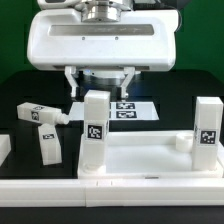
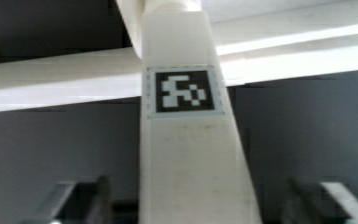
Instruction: Assemble desk
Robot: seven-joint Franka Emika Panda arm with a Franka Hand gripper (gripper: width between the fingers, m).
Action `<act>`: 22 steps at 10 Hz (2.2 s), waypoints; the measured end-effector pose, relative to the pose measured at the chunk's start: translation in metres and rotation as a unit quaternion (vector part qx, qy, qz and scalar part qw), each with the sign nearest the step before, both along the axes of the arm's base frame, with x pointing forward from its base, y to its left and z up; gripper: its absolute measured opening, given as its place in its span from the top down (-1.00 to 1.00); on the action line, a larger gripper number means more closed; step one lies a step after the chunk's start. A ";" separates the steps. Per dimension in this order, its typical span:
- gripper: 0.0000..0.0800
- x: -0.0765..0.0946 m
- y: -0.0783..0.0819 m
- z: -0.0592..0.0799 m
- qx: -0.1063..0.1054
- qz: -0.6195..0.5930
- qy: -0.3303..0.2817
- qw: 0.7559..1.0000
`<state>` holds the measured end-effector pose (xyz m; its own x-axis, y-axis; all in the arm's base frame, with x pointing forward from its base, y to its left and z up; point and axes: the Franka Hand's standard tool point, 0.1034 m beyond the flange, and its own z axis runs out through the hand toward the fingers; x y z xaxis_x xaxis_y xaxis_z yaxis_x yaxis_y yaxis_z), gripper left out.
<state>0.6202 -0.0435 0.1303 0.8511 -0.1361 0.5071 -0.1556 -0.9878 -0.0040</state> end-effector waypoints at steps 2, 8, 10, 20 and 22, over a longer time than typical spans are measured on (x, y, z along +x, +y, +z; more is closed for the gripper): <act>-0.55 -0.001 0.000 -0.002 0.005 -0.001 0.013 1.000; -0.62 0.007 -0.005 -0.010 0.072 -0.004 0.195 0.978; -0.53 0.007 -0.005 -0.012 0.072 -0.008 0.194 0.978; 0.28 0.005 -0.005 -0.016 0.246 -0.467 0.171 0.832; 0.28 0.004 0.000 -0.016 0.265 -0.520 0.169 0.794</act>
Offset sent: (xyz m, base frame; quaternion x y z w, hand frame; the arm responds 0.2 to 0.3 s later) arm 0.0291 -0.0048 0.0180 0.0357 -0.0688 0.0707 0.9945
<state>0.6243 -0.0434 0.1143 0.2130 -0.9728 -0.0906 -0.9673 -0.1968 -0.1602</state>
